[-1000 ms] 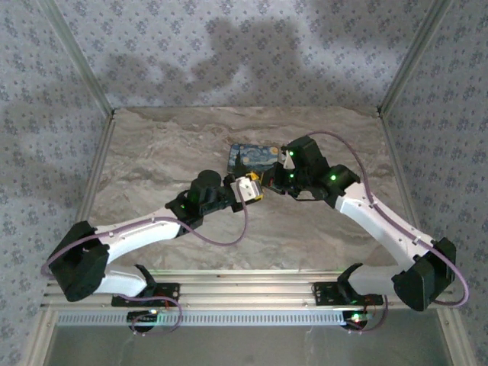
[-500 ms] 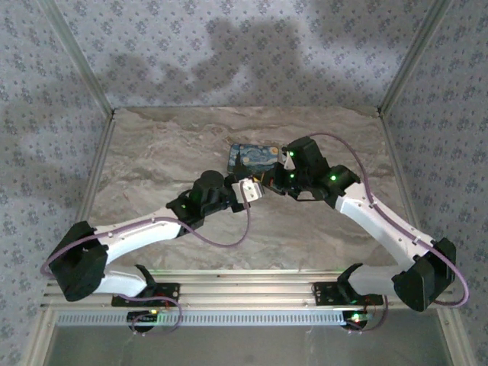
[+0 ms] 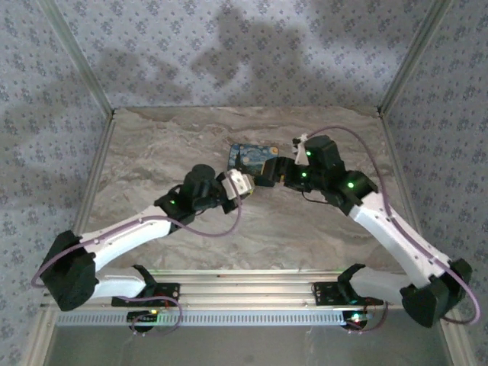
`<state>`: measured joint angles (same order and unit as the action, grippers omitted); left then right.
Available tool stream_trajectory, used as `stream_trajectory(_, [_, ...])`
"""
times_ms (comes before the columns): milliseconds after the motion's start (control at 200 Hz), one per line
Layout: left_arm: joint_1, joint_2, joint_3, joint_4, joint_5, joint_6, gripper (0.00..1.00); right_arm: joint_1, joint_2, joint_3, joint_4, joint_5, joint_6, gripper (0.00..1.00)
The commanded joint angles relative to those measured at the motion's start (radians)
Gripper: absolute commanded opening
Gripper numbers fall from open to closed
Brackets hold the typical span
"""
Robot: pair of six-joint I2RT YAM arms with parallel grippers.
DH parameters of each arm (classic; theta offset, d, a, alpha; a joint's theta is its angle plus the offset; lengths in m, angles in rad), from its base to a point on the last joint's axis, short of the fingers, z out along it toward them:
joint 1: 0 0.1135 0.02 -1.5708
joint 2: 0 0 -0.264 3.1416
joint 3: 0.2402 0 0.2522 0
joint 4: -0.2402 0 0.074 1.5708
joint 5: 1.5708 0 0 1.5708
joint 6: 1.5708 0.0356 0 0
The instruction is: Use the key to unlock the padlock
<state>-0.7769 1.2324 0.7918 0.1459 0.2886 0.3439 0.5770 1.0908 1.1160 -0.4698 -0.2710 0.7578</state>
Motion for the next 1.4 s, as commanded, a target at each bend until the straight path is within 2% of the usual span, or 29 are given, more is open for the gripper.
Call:
stream_trajectory(0, [0.078, -0.062, 0.019, -0.063, 0.258, -0.155, 0.0, -0.011, -0.099, -0.06, 0.125, 0.041, -0.209, 0.62])
stream_trajectory(100, [0.149, -0.07, 0.069, -0.153, 0.448, -0.197, 0.0, -0.012, -0.139, -0.086, 0.205, -0.074, -0.359, 0.62])
stream_trajectory(205, [0.2, -0.059, 0.124, -0.24, 0.611, -0.206, 0.0, 0.008, -0.111, -0.038, 0.178, -0.224, -0.5, 0.62])
stream_trajectory(380, [0.224, -0.035, 0.199, -0.392, 0.758, -0.111, 0.0, 0.051, -0.016, 0.042, 0.11, -0.426, -0.63, 0.61])
stream_trajectory(450, [0.229, -0.017, 0.228, -0.437, 0.799, -0.093, 0.0, 0.077, 0.005, 0.048, 0.117, -0.465, -0.66, 0.6])
stream_trajectory(590, [0.229, -0.002, 0.255, -0.474, 0.842, -0.083, 0.0, 0.117, 0.026, 0.049, 0.112, -0.462, -0.719, 0.58])
stream_trajectory(889, [0.23, -0.004, 0.265, -0.485, 0.858, -0.08, 0.0, 0.128, 0.06, 0.059, 0.112, -0.468, -0.731, 0.47])
stream_trajectory(1279, [0.23, -0.007, 0.274, -0.505, 0.883, -0.065, 0.01, 0.143, 0.133, 0.107, 0.115, -0.455, -0.727, 0.46])
stream_trajectory(1394, [0.229, -0.006, 0.279, -0.523, 0.885, -0.052, 0.01, 0.144, 0.148, 0.118, 0.118, -0.472, -0.724, 0.31])
